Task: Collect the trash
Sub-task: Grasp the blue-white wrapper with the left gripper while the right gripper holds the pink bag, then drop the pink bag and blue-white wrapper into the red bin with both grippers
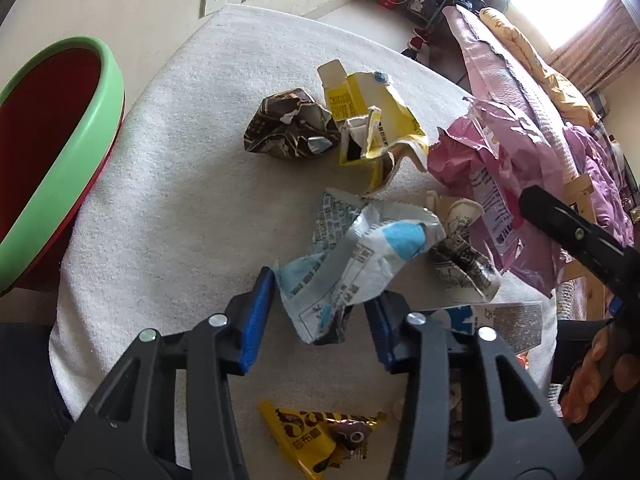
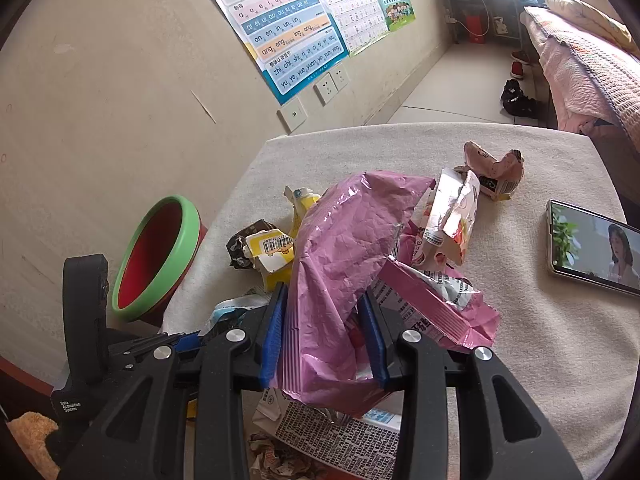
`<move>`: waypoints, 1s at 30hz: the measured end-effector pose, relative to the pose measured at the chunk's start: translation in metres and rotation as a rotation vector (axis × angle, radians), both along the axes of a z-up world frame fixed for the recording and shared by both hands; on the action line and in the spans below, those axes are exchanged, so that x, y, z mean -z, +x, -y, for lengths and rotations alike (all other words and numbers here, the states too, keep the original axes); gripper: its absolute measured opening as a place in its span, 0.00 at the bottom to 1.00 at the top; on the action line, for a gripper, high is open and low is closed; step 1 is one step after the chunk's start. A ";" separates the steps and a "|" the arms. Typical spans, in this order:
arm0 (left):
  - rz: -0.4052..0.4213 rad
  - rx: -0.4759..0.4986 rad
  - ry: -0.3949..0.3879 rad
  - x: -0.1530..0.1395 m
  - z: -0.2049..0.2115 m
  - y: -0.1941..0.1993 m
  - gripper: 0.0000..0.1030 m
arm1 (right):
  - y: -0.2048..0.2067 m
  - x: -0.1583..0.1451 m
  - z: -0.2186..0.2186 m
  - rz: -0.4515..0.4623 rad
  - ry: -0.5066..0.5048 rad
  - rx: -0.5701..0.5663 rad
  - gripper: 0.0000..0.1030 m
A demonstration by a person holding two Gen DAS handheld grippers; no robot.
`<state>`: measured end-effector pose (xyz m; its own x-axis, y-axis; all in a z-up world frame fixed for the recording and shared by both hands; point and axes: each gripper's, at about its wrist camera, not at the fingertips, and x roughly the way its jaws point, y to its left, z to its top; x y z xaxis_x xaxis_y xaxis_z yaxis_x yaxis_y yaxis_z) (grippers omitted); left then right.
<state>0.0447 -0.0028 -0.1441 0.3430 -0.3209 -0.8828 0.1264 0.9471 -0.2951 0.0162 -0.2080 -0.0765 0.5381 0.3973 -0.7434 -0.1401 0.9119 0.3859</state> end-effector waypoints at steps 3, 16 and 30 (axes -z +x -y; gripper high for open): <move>0.008 -0.001 -0.004 -0.002 -0.003 -0.006 0.32 | 0.000 0.000 0.000 0.000 -0.001 0.000 0.35; 0.100 -0.050 -0.007 -0.037 -0.024 -0.019 0.30 | -0.003 -0.005 -0.002 0.013 -0.006 -0.009 0.35; 0.208 -0.189 0.005 -0.074 -0.078 -0.013 0.30 | -0.007 -0.027 -0.062 0.040 -0.019 -0.179 0.35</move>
<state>0.0317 0.0754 -0.0697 0.5701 -0.2293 -0.7889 0.0043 0.9611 -0.2762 0.0089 -0.1464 -0.0495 0.4898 0.4750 -0.7311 -0.3154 0.8783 0.3593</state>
